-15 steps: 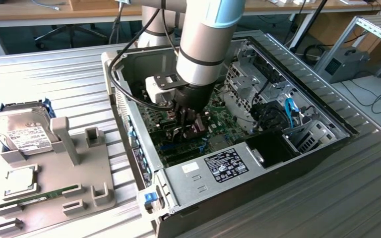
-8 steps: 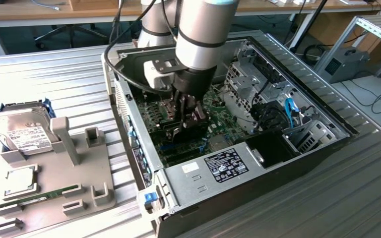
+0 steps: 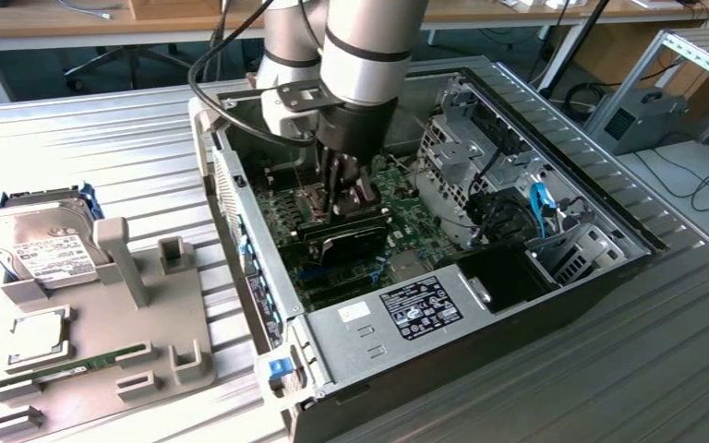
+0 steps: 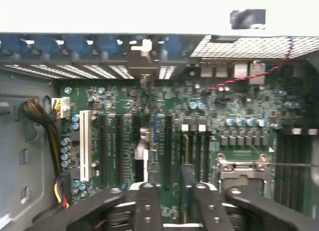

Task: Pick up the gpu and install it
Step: 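Insert the gpu into the slot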

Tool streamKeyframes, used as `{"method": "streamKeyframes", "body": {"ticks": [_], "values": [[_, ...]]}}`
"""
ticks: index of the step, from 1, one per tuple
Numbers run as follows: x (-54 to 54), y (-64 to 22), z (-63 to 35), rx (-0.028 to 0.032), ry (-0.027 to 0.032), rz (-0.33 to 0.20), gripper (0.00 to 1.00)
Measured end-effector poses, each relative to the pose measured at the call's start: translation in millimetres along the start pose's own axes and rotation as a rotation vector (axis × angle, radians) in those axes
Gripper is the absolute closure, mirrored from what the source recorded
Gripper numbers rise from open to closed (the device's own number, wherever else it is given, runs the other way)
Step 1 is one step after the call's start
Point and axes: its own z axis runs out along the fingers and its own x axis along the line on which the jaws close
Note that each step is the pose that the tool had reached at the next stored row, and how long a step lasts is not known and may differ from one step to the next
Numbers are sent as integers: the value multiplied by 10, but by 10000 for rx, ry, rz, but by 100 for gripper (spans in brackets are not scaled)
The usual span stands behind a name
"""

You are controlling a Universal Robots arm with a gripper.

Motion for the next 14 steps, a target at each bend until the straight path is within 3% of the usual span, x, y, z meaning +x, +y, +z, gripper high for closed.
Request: {"method": "streamKeyframes", "body": {"ticks": [2, 4, 10, 14], "values": [[0, -33, -1, -24, -2, -1, 81], [1, -133, -4, -121, -2, 0, 89], [7, -384, -11, -398, -7, 1, 89], [8, -406, -12, -424, -5, 2, 89]]}}
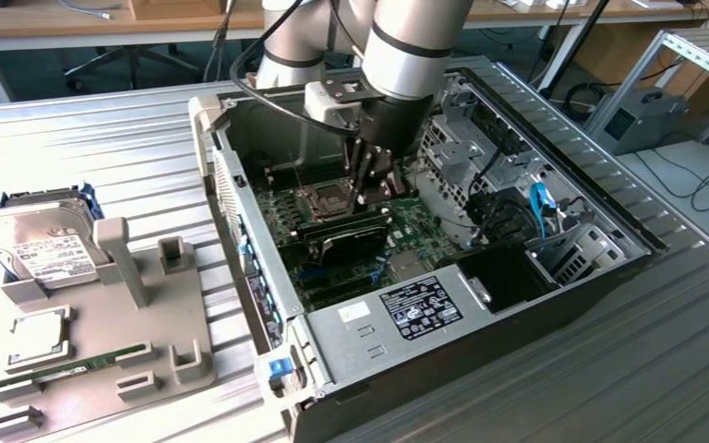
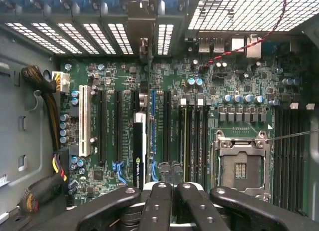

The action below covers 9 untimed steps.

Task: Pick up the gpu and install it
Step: 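Insert the gpu into the slot, then press down on the gpu until it lock into place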

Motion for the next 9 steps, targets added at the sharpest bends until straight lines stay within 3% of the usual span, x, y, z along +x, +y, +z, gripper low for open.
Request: {"method": "streamKeyframes", "body": {"ticks": [7, 9], "values": [[0, -1, 0, 0, -1, -1, 89], [0, 53, 10, 0, -1, -2, 89]]}}
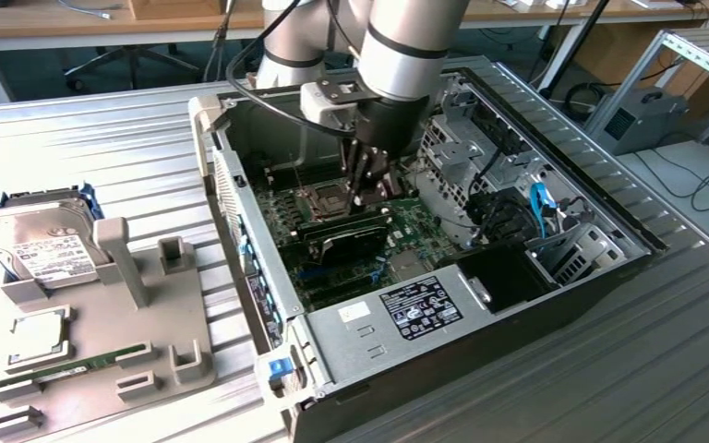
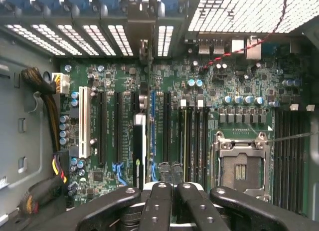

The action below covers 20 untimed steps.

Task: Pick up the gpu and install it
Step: 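Press down on the gpu until it lock into place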

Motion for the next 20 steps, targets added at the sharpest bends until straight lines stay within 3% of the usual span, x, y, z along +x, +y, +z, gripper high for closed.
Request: {"method": "streamKeyframes", "body": {"ticks": [2, 4, 6, 10, 20], "values": [[8, 50, 5, -1, 2, 0, 89], [20, 232, 26, 0, 0, 1, 89], [46, 297, 39, 1, 1, 1, 89], [145, 317, 50, 0, 7, 0, 89], [161, 377, 147, -1, 58, 5, 89]]}}
